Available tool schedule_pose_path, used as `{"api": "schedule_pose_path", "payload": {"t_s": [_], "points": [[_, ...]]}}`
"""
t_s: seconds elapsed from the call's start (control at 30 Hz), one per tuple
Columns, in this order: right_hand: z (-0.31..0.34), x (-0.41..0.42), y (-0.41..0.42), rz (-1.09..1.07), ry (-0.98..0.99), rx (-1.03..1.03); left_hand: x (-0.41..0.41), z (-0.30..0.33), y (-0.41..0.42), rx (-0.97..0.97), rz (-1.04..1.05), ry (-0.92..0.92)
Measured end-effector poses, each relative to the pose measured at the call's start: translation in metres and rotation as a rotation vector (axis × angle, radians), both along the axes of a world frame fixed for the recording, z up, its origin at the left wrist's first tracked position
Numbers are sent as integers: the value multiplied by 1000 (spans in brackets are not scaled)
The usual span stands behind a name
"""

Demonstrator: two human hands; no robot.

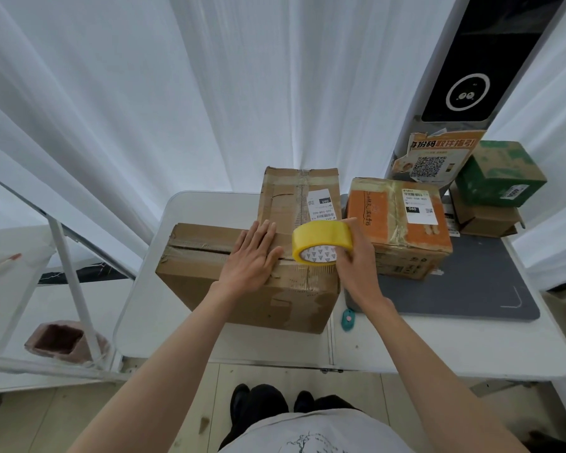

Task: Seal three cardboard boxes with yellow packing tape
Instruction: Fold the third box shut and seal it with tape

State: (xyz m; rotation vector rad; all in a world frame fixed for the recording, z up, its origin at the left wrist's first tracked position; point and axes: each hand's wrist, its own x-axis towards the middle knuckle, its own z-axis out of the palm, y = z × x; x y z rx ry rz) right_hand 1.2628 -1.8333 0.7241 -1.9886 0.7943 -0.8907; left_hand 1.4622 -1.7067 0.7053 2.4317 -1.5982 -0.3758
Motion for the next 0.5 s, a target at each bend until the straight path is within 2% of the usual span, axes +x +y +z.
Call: {"api": "schedule_pose_path", "payload": {"t_s": [0.13, 0.5], "points": [[0, -14, -7, -130, 51, -87, -2, 3, 0, 20, 11, -1], [3, -18, -7, -90, 145, -231, -2, -1, -1, 53, 10, -22]]}}
